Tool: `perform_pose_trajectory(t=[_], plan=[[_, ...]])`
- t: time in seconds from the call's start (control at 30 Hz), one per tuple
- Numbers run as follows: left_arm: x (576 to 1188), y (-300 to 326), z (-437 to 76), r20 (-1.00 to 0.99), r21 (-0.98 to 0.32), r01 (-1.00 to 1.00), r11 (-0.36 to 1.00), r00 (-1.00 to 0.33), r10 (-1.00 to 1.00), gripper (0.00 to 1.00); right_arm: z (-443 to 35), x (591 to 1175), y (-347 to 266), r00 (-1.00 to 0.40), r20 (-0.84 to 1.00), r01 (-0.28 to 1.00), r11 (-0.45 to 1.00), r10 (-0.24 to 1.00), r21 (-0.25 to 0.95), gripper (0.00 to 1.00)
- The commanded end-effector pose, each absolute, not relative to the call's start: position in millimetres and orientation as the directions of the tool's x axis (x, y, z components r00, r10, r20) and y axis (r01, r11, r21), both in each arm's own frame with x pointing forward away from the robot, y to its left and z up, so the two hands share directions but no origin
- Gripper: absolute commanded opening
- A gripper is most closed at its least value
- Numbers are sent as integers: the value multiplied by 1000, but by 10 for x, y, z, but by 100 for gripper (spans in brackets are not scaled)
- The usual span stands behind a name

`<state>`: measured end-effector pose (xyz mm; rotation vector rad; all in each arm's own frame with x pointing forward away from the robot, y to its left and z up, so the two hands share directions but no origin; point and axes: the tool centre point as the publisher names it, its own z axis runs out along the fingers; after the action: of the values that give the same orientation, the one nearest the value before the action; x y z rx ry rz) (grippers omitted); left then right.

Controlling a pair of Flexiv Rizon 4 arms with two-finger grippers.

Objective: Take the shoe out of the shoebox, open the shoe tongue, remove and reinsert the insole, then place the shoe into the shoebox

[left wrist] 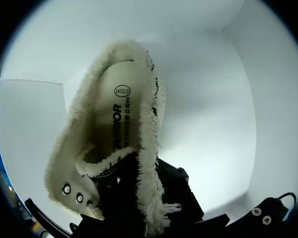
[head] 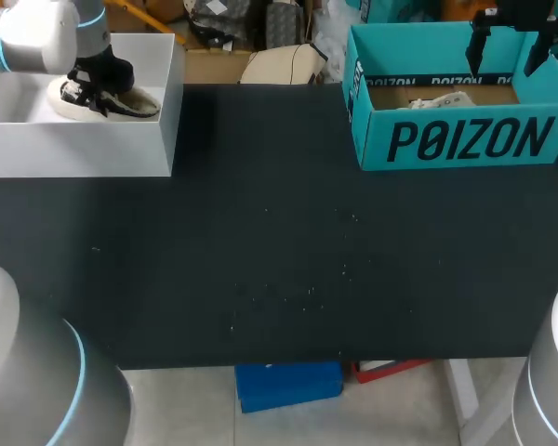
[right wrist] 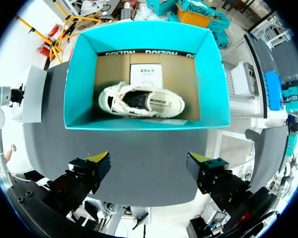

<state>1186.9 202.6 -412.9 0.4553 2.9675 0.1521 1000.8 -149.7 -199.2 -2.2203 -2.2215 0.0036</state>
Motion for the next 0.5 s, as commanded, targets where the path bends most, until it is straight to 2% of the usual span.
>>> perform_pose_trajectory(t=[0.03,0.5], plan=[[11805,2016,-3983,-125,117,299,947,-942,313,0,-1995,10007,-1499,0,-1,1000,0,1000,-2,100],[11310,1879,-3061,-238,158,192,969,-944,226,0,-1995,10007,-1499,0,-1,1000,0,1000,-2,100]])
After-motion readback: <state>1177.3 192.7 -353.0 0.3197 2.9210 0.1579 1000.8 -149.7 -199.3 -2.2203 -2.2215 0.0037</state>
